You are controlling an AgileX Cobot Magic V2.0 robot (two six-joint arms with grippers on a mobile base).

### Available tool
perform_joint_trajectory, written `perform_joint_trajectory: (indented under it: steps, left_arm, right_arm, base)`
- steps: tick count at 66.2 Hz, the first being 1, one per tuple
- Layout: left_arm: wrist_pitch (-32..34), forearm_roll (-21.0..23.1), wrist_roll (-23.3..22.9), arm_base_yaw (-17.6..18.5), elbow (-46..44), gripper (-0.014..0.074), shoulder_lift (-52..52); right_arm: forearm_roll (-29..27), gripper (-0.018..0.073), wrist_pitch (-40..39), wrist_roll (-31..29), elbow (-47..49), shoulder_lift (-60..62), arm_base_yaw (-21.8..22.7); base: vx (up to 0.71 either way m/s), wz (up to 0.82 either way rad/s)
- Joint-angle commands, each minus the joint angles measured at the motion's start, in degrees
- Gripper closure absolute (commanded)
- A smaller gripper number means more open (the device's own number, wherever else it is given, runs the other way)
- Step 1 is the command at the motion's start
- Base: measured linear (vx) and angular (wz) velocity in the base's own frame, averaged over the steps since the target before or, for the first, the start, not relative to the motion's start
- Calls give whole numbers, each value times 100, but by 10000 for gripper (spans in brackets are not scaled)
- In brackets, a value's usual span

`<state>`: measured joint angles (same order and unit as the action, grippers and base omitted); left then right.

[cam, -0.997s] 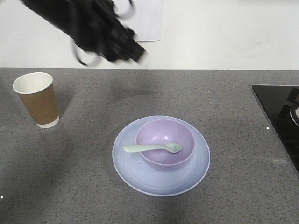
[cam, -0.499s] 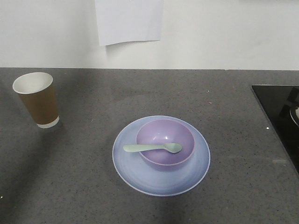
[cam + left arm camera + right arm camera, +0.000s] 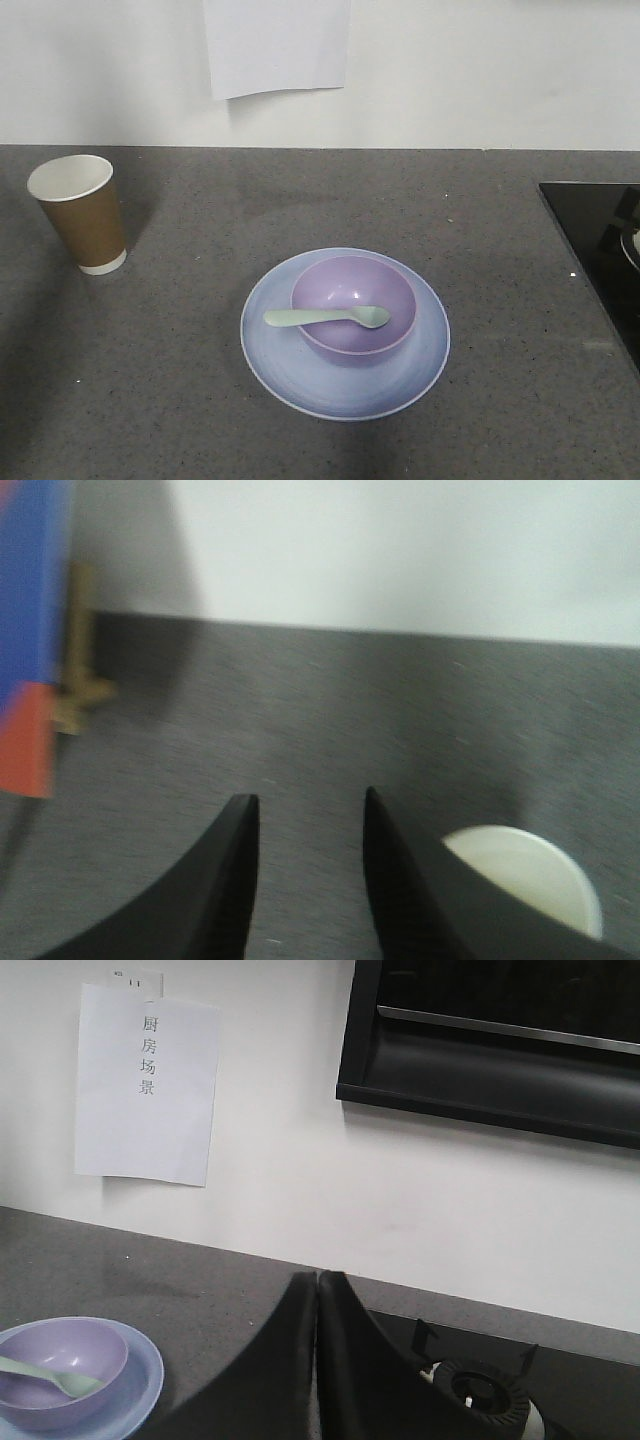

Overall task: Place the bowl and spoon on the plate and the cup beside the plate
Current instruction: 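Open the left gripper and lift it away from the bowl, then move the left gripper to the brown cup and grasp its rim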

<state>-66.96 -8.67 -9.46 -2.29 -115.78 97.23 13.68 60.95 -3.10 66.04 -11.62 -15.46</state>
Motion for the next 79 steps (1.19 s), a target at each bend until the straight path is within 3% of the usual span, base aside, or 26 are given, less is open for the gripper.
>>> perform_joint_trajectory:
  steps: [1, 7, 17, 27, 55, 79]
  left_arm:
    - [243, 703, 161, -60, -139, 275, -39]
    - [87, 931, 175, -60, -139, 239, 150]
    - [-437, 952, 180, -60, -139, 194, 501]
    - [-437, 1259, 192, -60, -139, 187, 703]
    - [-437, 1201, 156, -60, -120, 187, 976]
    - [-429, 1199, 186, -60, 689, 187, 969]
  right_arm:
    - [44, 564, -456, -13, 66, -186, 22]
    - [38, 564, -456, -13, 66, -186, 22]
    - [38, 564, -456, -13, 66, -186, 22]
    - [38, 564, -452, -13, 66, -186, 22]
    - [57, 564, -364, -13, 66, -186, 22]
    - [63, 564, -369, -13, 66, -186, 22]
  base:
    - [0, 0]
    - [0, 0]
    - [0, 0]
    - [0, 0]
    - [0, 0]
    - [0, 0]
